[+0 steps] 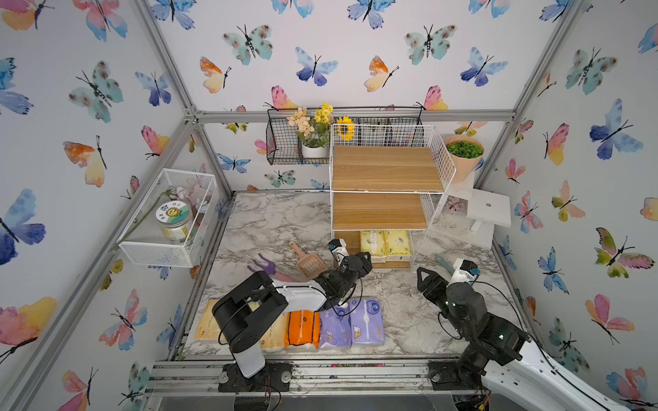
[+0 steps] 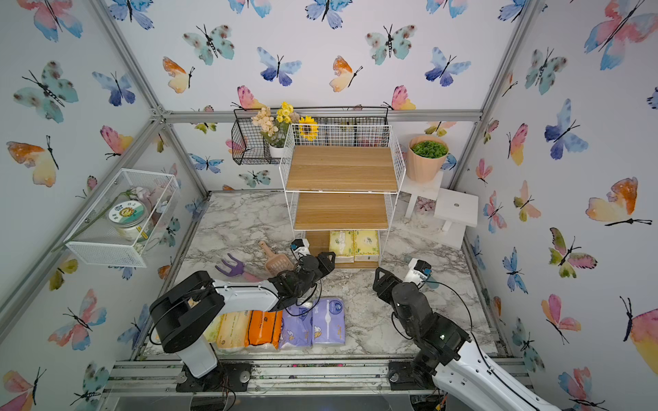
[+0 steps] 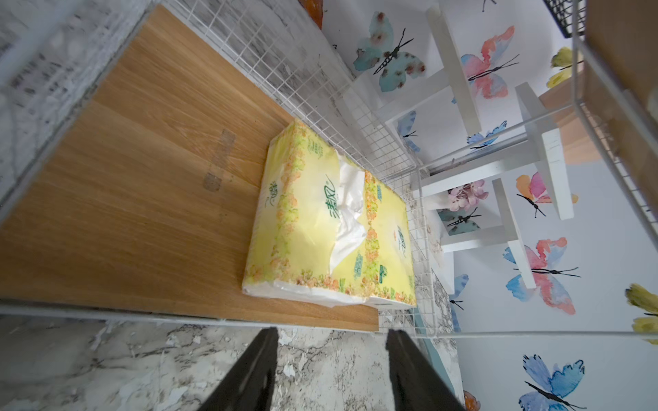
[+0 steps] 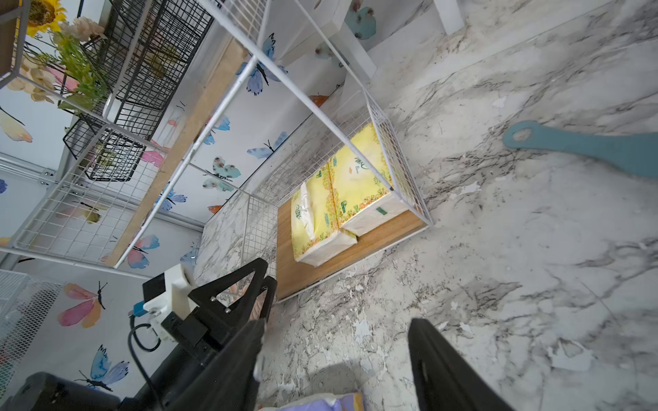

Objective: Remove the tissue boxes from the shelf
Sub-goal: Pick up a box of tissues from the shelf.

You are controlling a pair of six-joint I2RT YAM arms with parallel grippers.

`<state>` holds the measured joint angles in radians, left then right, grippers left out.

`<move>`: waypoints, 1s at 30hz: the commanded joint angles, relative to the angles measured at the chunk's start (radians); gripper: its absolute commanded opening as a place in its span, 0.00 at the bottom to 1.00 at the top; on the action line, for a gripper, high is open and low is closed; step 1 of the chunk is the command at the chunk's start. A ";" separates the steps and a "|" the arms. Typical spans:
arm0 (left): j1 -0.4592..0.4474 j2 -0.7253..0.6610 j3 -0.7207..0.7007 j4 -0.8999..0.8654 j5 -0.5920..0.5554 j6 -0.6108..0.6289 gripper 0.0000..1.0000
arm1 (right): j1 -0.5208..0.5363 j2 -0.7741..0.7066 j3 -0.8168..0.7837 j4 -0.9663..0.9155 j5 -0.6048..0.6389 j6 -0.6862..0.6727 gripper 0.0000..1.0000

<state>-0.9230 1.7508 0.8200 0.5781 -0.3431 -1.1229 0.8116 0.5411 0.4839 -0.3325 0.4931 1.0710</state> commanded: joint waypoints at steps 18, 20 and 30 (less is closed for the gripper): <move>0.059 0.227 0.127 0.077 -0.039 -0.139 0.41 | 0.001 0.017 0.025 -0.042 -0.004 -0.009 0.69; 0.064 0.240 0.136 0.077 -0.035 -0.152 0.39 | 0.001 0.020 0.025 -0.046 -0.004 -0.009 0.69; 0.092 0.282 0.124 0.152 0.002 -0.175 0.11 | 0.001 0.062 0.025 -0.056 -0.052 0.019 0.70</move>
<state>-0.8612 2.0171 0.9531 0.6811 -0.3565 -1.2804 0.8116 0.5861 0.4870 -0.3656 0.4740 1.0718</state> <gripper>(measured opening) 0.149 0.696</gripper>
